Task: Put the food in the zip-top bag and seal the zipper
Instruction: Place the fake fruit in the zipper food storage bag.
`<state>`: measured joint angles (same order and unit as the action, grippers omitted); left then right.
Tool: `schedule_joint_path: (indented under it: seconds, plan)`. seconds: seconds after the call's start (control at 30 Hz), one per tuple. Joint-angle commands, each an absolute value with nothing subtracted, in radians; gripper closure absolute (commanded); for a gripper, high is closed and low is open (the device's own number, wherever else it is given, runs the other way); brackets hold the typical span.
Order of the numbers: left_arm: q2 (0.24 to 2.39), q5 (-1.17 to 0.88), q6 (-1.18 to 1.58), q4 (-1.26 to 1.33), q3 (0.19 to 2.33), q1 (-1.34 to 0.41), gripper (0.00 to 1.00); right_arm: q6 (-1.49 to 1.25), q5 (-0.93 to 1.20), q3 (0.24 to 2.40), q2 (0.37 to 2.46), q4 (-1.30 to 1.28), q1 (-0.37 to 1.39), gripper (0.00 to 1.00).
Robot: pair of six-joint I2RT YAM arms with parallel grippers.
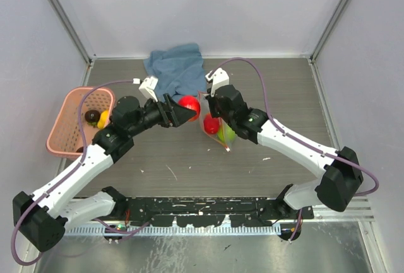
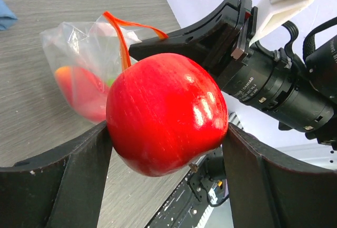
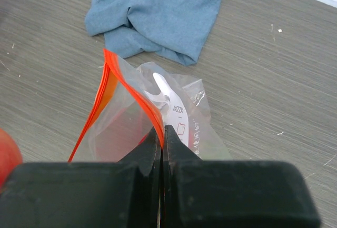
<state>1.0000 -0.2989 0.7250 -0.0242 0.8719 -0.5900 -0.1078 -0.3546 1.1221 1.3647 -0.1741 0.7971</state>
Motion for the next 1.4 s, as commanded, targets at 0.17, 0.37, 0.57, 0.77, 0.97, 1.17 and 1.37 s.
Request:
schedule_joint_path:
  seconds: [0.17,0.37,0.57,0.77,0.97,1.17,1.37]
  plan:
    - [0.991,-0.194,0.735,0.271,0.771,-0.696,0.47,-0.149,-0.313,1.19,1.383,-0.166,0.804,0.99]
    - [1.042,-0.116,0.677,0.318,0.758,-0.783,0.48,-0.129,-0.333,1.212,1.365,-0.196,0.804,0.99]
    - [1.106,-0.015,0.616,0.312,0.763,-0.844,0.48,-0.125,-0.338,1.215,1.355,-0.218,0.806,0.99]
    - [1.149,0.112,0.562,0.268,0.774,-0.888,0.48,-0.124,-0.335,1.219,1.349,-0.224,0.805,0.99]
    - [1.168,0.258,0.533,0.159,0.792,-0.915,0.48,-0.124,-0.339,1.219,1.338,-0.224,0.807,0.99]
    - [1.189,0.309,0.529,0.1,0.817,-0.917,0.48,-0.125,-0.328,1.221,1.331,-0.224,0.807,0.99]
    - [1.191,0.33,0.53,0.108,0.856,-0.929,0.45,-0.152,-0.291,1.209,1.339,-0.223,0.81,0.99]
